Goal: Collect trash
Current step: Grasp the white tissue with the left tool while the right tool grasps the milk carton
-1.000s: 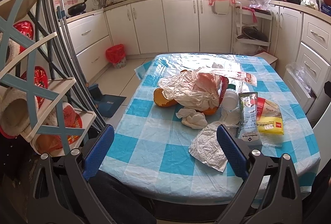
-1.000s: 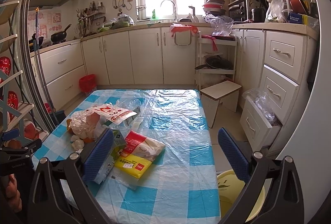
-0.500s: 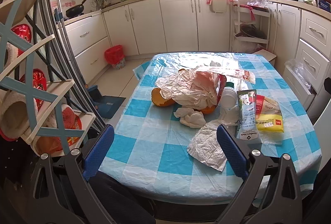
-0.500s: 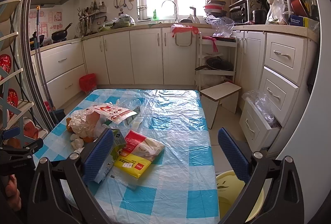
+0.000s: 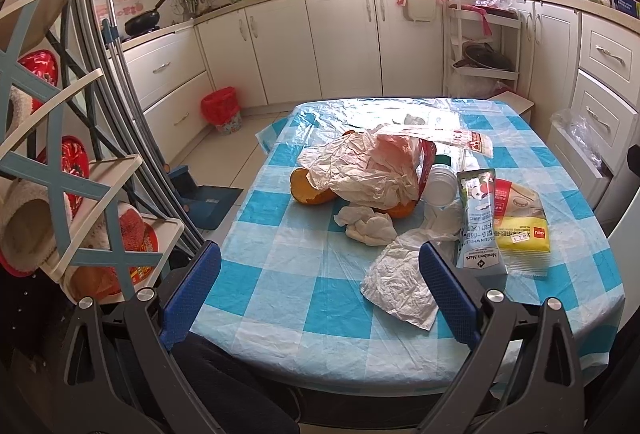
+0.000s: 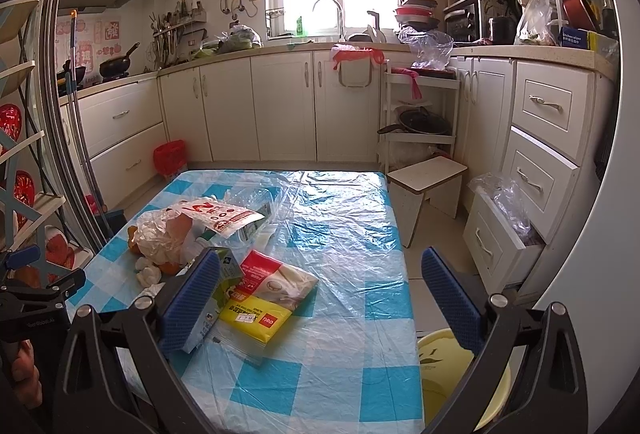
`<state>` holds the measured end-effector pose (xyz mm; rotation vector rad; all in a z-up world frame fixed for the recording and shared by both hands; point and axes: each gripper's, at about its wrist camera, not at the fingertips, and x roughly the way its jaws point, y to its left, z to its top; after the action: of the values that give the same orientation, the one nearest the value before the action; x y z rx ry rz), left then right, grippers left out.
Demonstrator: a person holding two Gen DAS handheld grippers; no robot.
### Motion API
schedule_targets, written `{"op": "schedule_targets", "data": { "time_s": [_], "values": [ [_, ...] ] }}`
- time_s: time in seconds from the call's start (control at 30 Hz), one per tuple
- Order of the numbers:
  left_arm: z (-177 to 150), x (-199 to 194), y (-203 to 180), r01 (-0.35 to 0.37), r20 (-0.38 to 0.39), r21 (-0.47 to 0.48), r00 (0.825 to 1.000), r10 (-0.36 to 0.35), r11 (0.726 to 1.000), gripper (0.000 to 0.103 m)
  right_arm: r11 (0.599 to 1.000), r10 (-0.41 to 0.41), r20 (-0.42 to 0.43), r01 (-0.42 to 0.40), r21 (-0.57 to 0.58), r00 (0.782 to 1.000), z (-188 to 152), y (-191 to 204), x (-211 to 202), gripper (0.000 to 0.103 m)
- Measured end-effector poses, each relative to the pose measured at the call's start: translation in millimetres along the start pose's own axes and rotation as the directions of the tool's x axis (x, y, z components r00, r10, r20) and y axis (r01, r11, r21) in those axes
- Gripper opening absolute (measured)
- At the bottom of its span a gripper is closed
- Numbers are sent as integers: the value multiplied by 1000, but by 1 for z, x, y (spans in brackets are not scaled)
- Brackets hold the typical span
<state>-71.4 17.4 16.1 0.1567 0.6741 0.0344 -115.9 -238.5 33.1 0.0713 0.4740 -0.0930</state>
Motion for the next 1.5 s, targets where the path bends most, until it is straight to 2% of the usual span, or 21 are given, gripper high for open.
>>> {"op": "schedule_targets", "data": {
  "time_s": [0.2, 0.37, 0.6, 0.77, 1.0, 1.03, 1.1, 1.17, 1.2, 1.23, 1.27, 1.37, 1.5],
  "values": [
    [-2, 4, -3, -25, -9, 23, 1000, 25, 999, 95, 1000, 4, -13, -4, -1, 1000, -2, -1, 3, 97],
    [-5, 16, -7, -42, -52, 54, 998, 45, 998, 95, 1000, 15, -27, -15, -13, 1000, -4, 3, 6, 97],
    [-10, 53, -19, 41, -181, 59, 983, -30, 997, 95, 999, 27, -48, -29, -33, 998, -6, 7, 10, 97],
    [-14, 68, -38, 53, -201, 122, 979, -28, 991, 95, 999, 32, -66, -34, -30, 997, -8, 7, 13, 97],
    [-12, 80, -52, 105, -217, 131, 973, -75, 986, 95, 997, 67, -105, -70, -28, 992, -12, 15, 24, 97],
    [-12, 82, -54, 118, -222, 135, 971, -86, 984, 93, 996, 77, -114, -80, -24, 990, -12, 17, 27, 97],
    [-13, 86, -59, 154, -243, 136, 963, -118, 979, 81, 995, 97, -131, -100, -14, 987, -13, 20, 31, 97],
    [-14, 88, -61, 196, -260, 124, 952, -159, 973, 50, 992, 123, -143, -124, -3, 982, -13, 25, 35, 97],
    [-15, 89, -61, 220, -270, 114, 945, -183, 969, 42, 991, 133, -148, -134, 2, 980, -12, 28, 38, 97],
    [-16, 88, -60, 242, -277, 102, 939, -206, 965, 26, 989, 145, -154, -145, 12, 977, -11, 31, 41, 97],
    [-16, 87, -58, 257, -280, 94, 934, -222, 962, 14, 987, 163, -161, -161, 27, 973, -9, 33, 46, 97],
    [-16, 79, -49, 295, -271, 60, 924, -269, 954, 2, 977, 212, -196, -201, 73, 958, -7, 44, 63, 97],
    [-17, 67, -27, 313, -249, 23, 922, -298, 949, 2, 968, 250, -260, -239, 75, 933, -8, 69, 86, 97]
  ]
}}
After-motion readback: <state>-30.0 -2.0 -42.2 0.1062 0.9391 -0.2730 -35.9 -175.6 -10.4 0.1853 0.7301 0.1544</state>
